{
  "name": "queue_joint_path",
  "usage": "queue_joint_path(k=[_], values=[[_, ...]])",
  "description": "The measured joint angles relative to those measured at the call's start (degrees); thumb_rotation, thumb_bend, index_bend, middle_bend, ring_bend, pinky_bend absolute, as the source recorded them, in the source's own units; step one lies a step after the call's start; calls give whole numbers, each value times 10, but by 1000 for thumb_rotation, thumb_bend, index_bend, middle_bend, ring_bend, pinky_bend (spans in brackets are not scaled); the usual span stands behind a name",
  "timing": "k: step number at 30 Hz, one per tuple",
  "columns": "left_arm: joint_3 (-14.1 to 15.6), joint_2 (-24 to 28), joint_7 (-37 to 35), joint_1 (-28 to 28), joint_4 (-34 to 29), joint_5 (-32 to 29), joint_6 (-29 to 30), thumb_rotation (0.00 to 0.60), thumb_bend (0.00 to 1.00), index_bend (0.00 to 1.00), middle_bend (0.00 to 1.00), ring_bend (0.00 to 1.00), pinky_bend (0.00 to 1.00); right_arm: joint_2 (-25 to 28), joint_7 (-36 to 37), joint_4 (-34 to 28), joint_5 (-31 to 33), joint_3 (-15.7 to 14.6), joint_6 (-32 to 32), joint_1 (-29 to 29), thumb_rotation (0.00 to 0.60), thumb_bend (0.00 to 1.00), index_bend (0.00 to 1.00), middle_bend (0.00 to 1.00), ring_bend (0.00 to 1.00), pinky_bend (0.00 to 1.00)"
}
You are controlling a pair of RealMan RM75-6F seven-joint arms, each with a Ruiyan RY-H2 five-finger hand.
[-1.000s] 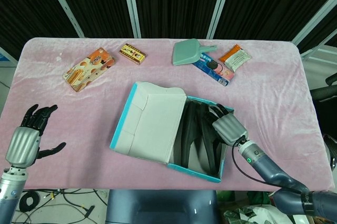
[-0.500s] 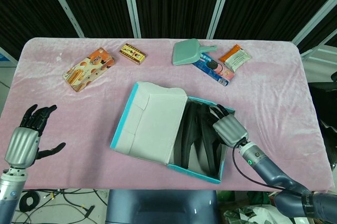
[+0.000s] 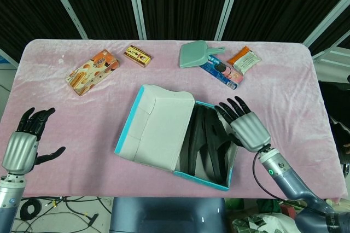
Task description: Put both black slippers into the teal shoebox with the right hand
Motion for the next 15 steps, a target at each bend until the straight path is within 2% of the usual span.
queue_joint_path(k=[8,15], values=[[-6,-16,50,16,14,-20,20,600,9,5,156,123,66,0,28,18,-11,14,157,-88,600,288,17,36,0,36],[-2,-19,79,39,22,-35,38,600,9,5,155,123,52,2,31,50,-16,1,252,-176,600,287,9,26,0,36]])
